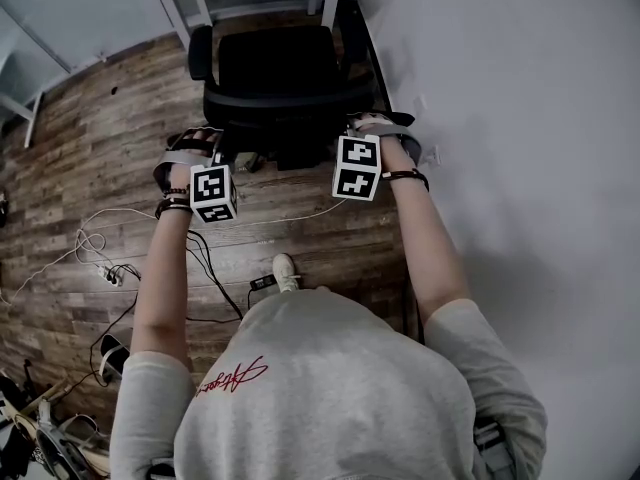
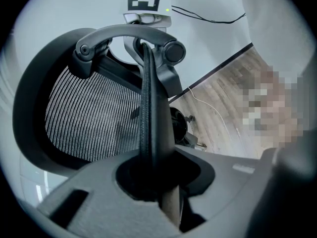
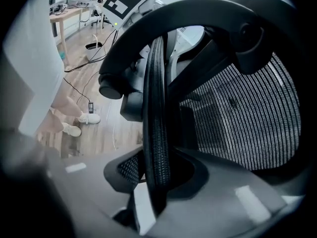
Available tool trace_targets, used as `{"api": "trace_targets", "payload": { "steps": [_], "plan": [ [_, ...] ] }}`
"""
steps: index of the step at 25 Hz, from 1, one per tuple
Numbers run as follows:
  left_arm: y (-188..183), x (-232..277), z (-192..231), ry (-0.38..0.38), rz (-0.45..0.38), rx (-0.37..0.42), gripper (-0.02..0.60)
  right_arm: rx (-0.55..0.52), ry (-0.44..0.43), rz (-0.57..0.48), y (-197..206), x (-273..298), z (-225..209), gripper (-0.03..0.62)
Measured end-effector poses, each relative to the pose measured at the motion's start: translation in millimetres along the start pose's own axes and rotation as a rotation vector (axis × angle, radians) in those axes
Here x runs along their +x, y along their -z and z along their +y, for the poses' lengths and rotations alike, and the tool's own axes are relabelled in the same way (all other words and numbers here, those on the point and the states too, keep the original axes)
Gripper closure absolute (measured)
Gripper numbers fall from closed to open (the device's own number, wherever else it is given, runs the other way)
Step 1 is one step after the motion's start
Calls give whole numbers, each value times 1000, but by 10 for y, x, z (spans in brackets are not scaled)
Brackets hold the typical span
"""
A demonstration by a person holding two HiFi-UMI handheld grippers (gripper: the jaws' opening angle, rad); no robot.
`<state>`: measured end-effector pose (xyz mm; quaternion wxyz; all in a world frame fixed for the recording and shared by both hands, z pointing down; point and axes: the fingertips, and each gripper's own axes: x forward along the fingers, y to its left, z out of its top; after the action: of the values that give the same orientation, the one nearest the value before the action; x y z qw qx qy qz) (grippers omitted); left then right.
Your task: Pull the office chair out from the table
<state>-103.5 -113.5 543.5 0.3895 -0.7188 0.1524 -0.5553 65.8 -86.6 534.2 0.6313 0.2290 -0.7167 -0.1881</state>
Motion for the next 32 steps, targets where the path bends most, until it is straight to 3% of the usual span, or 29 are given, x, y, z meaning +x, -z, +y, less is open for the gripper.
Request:
{"api": "trace_targets", "payload": {
  "steps": [22, 32],
  "plan": [
    [-341, -207, -274, -9, 29, -8, 522, -19, -1, -16, 222, -238, 364, 490],
    [-471, -282, -368, 21, 28, -33, 520, -32, 11, -22, 287, -315, 434, 491]
  ]
}}
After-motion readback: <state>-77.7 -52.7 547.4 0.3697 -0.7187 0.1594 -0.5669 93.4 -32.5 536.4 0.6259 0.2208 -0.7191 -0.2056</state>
